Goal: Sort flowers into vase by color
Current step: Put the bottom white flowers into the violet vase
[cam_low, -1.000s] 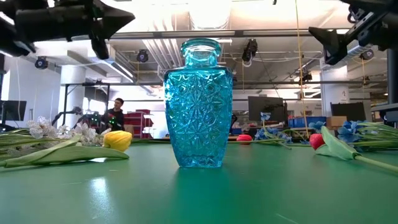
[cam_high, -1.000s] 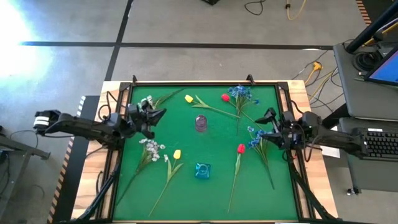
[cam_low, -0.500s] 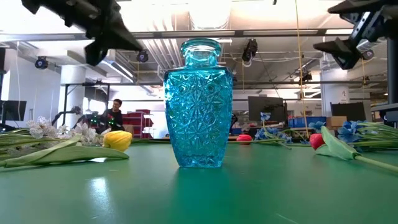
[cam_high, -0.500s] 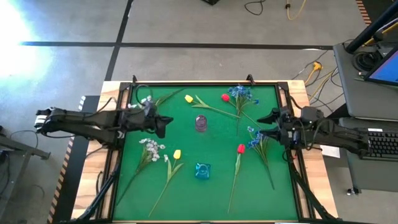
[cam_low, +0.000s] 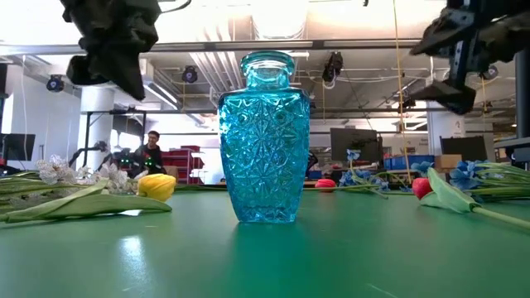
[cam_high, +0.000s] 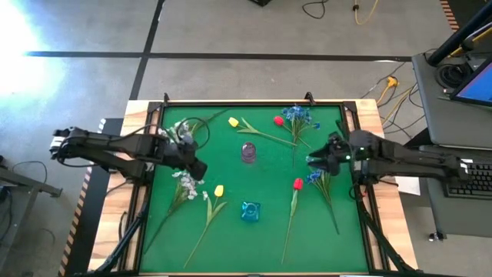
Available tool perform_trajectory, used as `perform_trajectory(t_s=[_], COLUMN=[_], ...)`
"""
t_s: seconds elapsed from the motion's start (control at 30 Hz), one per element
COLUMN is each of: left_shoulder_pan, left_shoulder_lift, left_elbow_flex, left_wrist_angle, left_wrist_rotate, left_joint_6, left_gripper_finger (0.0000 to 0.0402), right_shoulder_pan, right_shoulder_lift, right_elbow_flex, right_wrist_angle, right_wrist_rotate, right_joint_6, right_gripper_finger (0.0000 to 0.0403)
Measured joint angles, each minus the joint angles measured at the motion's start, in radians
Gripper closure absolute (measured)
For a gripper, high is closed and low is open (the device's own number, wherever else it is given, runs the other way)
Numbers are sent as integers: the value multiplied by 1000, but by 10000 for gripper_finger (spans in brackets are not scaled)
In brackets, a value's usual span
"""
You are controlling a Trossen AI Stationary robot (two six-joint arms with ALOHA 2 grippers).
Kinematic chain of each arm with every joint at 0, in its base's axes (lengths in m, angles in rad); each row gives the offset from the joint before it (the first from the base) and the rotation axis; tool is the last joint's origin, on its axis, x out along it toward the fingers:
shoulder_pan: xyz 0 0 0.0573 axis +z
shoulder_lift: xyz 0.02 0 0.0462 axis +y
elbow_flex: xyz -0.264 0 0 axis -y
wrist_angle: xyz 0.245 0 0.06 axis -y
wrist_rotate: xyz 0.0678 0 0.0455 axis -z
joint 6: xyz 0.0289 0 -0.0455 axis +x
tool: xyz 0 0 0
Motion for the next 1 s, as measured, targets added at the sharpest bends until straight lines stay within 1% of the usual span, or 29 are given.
perform_trajectory(t_s=[0.1, 0.17, 0.47, 0.87, 1.0], left_shoulder_pan=[-29, -45, -97, -99, -104], left_shoulder_lift=[5, 6, 6, 6, 6], left_elbow_flex=[0, -1, -1, -2, -2], left_wrist_angle=[-3, -7, -16, -16, -16], left_wrist_rotate=[17, 18, 18, 17, 17], left_joint_6=[-10, -12, -24, -23, -21], left_gripper_finger=[402, 402, 402, 402, 401], right_shoulder_pan=[0, 2, 7, 7, 7], right_shoulder_lift=[39, 61, 138, 156, 164], right_elbow_flex=[10, 18, 70, 84, 84], right_wrist_angle=[-7, -28, -184, -186, -201], right_wrist_rotate=[-55, -66, -61, -59, -64], right_joint_6=[48, 65, 71, 61, 93], right_gripper_finger=[49, 49, 49, 49, 49])
